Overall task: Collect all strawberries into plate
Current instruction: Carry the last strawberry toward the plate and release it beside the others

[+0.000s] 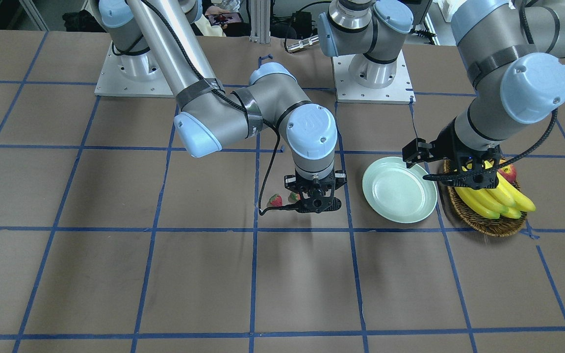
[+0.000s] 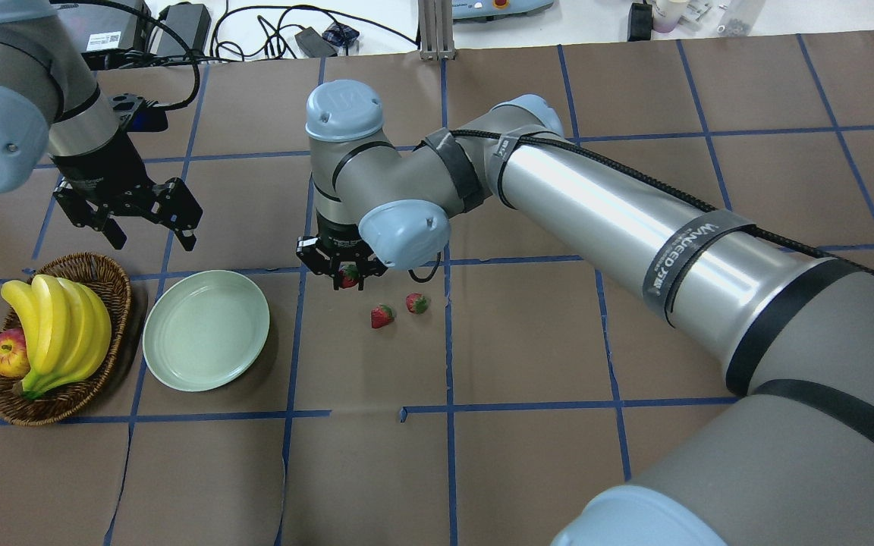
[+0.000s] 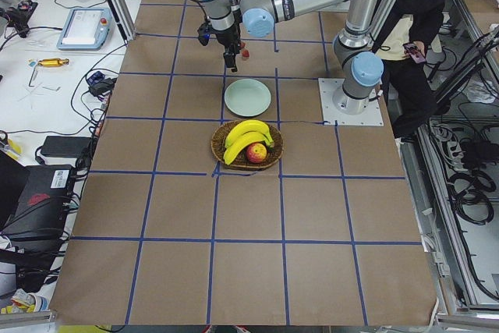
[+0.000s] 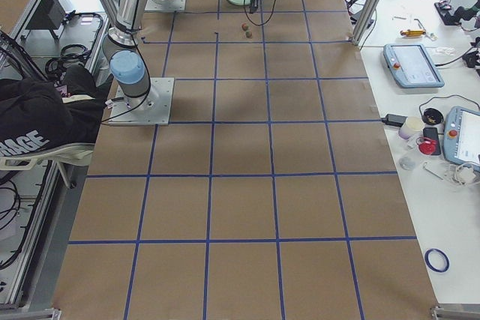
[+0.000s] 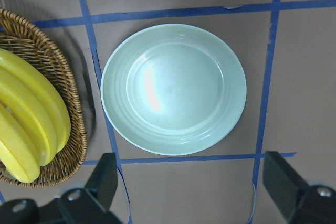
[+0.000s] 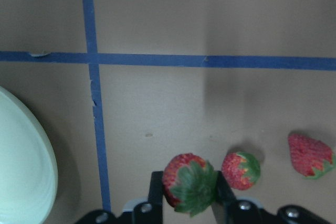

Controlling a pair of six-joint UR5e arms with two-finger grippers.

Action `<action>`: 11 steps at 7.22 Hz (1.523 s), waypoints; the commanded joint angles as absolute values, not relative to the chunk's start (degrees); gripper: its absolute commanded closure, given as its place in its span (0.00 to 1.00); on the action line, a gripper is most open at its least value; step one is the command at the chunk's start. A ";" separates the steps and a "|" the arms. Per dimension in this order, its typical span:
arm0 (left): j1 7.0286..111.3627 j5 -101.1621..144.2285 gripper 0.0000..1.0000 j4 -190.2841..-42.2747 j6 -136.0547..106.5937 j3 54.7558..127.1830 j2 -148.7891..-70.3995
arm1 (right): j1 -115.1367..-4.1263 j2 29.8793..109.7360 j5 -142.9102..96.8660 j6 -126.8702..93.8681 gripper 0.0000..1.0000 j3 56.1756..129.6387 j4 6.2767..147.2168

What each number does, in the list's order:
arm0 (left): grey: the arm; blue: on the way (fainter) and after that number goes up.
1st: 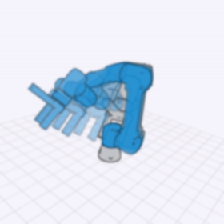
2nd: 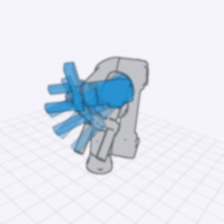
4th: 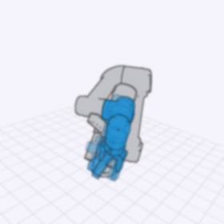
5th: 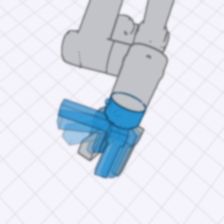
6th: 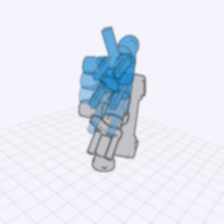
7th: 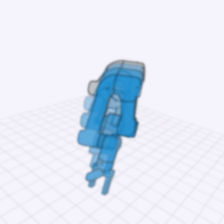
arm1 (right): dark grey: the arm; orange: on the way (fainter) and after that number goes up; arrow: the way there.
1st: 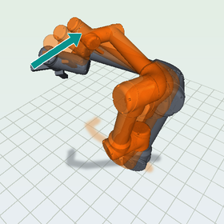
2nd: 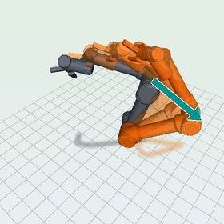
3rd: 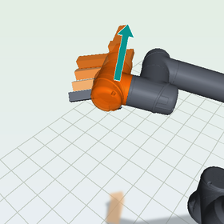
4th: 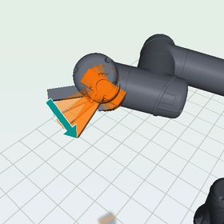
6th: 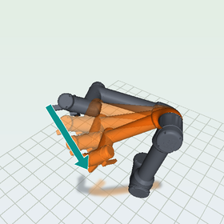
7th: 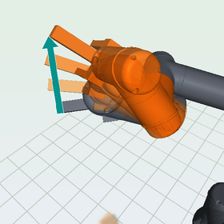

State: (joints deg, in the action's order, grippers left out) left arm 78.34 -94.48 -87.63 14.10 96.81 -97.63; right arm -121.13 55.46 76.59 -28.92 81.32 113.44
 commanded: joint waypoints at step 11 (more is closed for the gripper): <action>78.31 -94.40 0.00 -87.63 14.15 97.91 -97.91 | -122.17 55.78 73.38 -27.69 0.00 81.30 113.30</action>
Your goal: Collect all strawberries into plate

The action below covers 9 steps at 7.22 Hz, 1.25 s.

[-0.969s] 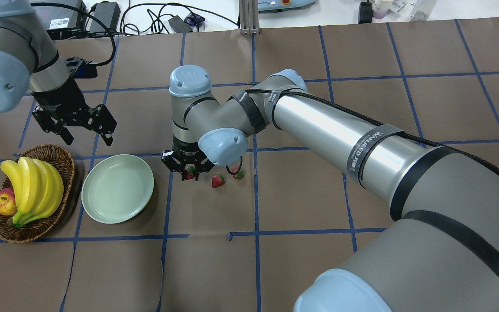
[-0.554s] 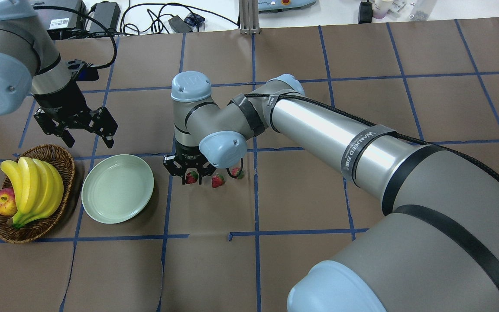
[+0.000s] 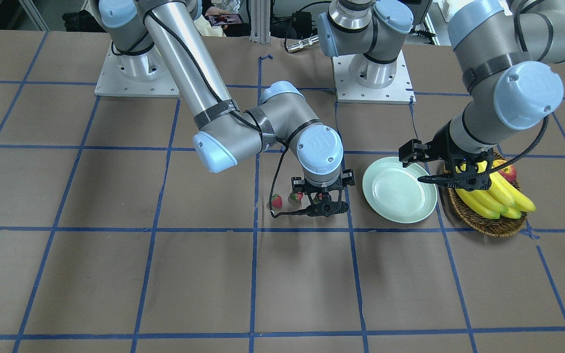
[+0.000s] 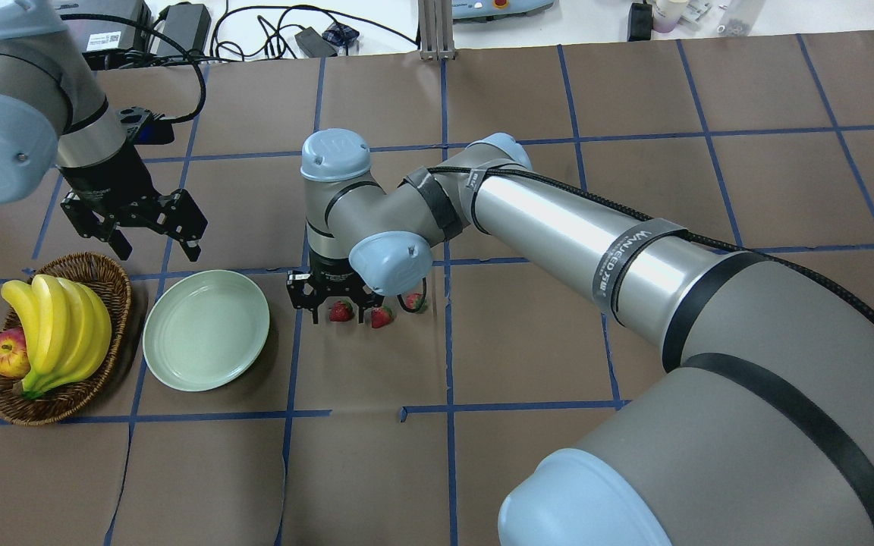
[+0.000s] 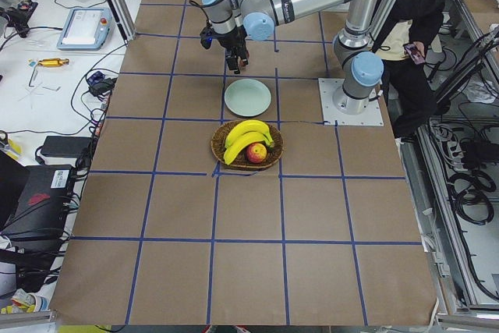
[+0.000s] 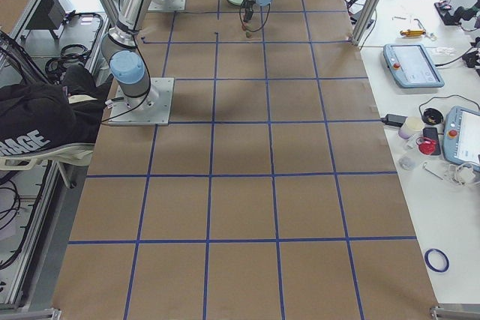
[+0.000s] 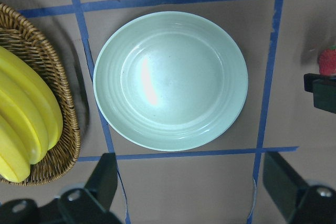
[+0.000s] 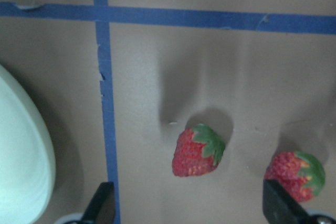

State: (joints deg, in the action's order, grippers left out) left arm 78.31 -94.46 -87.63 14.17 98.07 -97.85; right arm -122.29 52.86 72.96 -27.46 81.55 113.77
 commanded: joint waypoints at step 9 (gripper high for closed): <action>87.16 -93.34 0.00 -79.21 5.38 98.00 -102.46 | -93.81 78.03 90.51 2.43 0.00 82.00 83.34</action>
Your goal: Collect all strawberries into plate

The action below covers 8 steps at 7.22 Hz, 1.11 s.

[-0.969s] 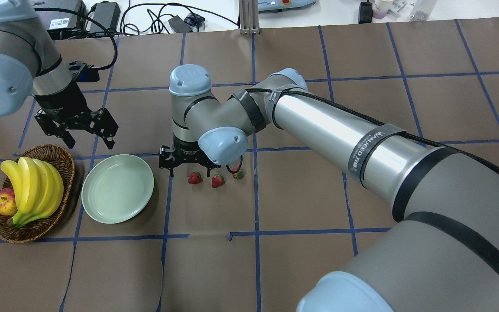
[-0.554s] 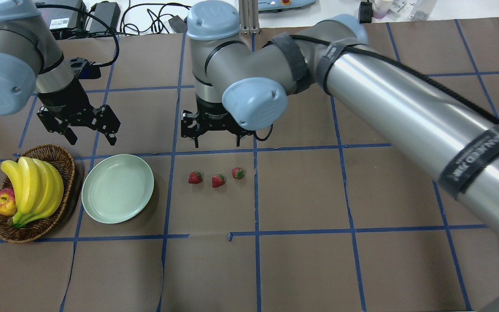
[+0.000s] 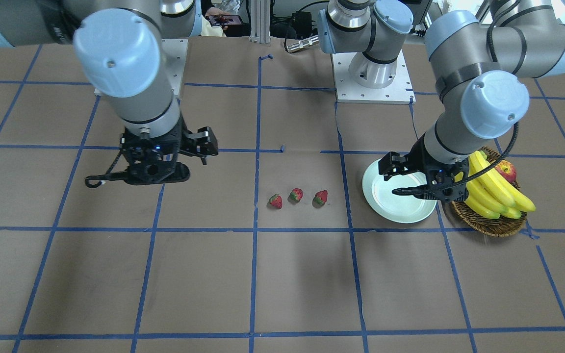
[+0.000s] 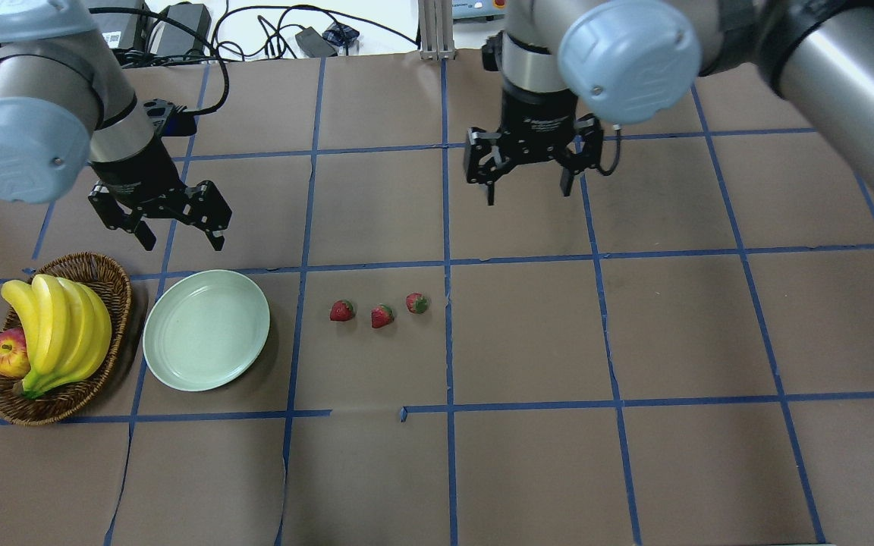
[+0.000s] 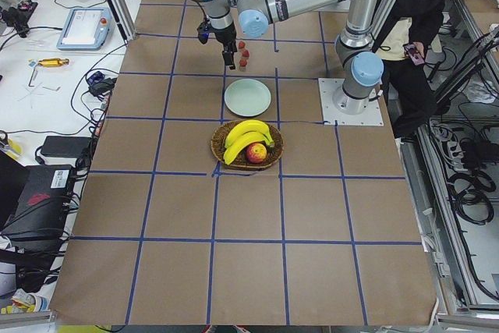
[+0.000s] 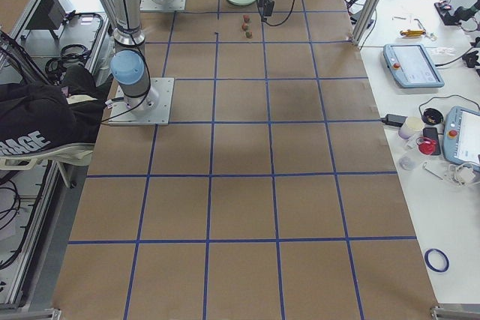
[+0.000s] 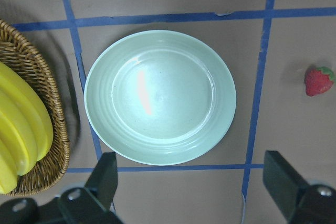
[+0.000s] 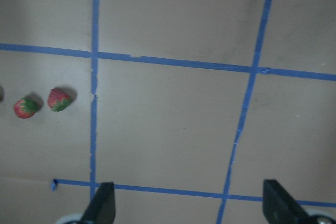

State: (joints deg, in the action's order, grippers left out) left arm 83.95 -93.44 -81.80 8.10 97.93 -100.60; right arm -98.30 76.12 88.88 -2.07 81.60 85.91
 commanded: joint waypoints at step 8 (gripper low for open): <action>94.65 -86.22 0.13 -73.30 11.83 100.99 -113.89 | -88.86 79.80 91.49 5.80 0.00 84.55 82.44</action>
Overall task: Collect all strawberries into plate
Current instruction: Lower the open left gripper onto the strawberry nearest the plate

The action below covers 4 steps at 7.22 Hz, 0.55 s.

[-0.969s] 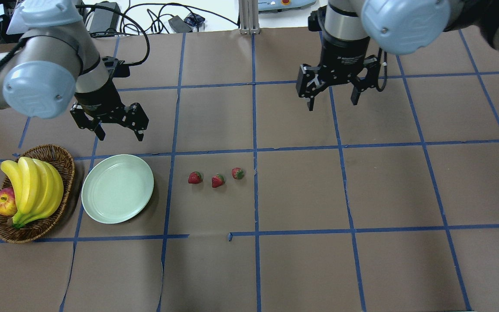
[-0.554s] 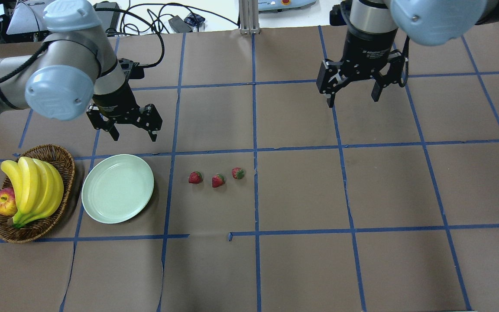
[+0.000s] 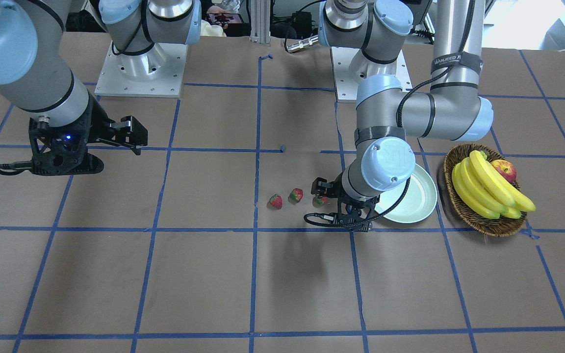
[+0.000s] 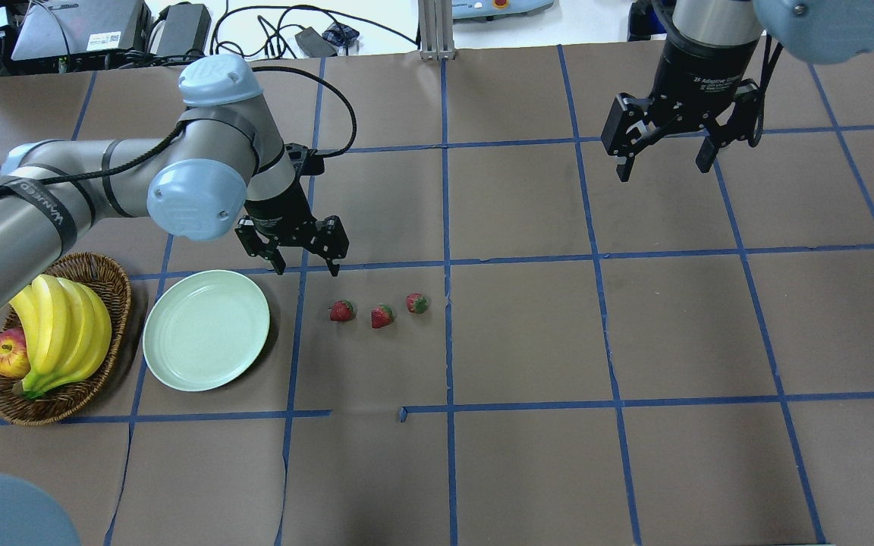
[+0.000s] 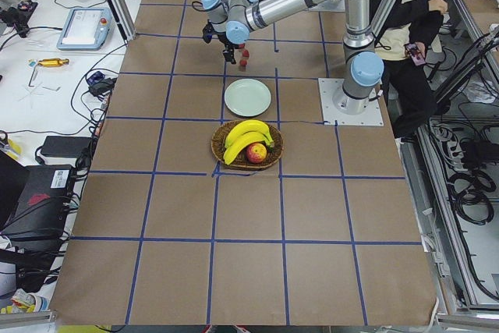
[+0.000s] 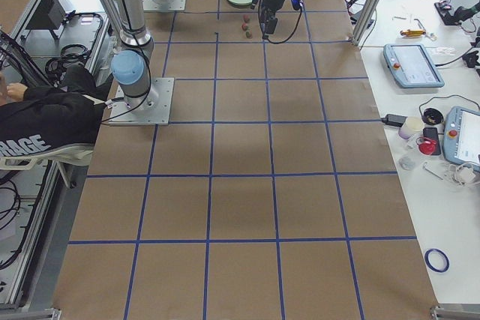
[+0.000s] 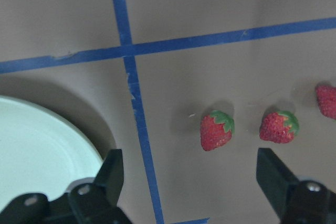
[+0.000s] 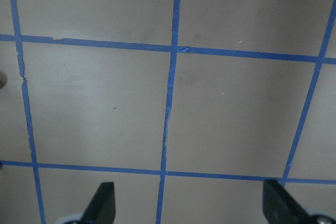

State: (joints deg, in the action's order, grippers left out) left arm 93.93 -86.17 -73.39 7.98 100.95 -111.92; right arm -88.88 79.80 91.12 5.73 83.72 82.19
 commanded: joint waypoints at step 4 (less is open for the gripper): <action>95.98 -86.13 0.19 -72.95 13.62 100.99 -116.72 | -88.86 79.80 91.49 5.80 0.00 84.55 82.53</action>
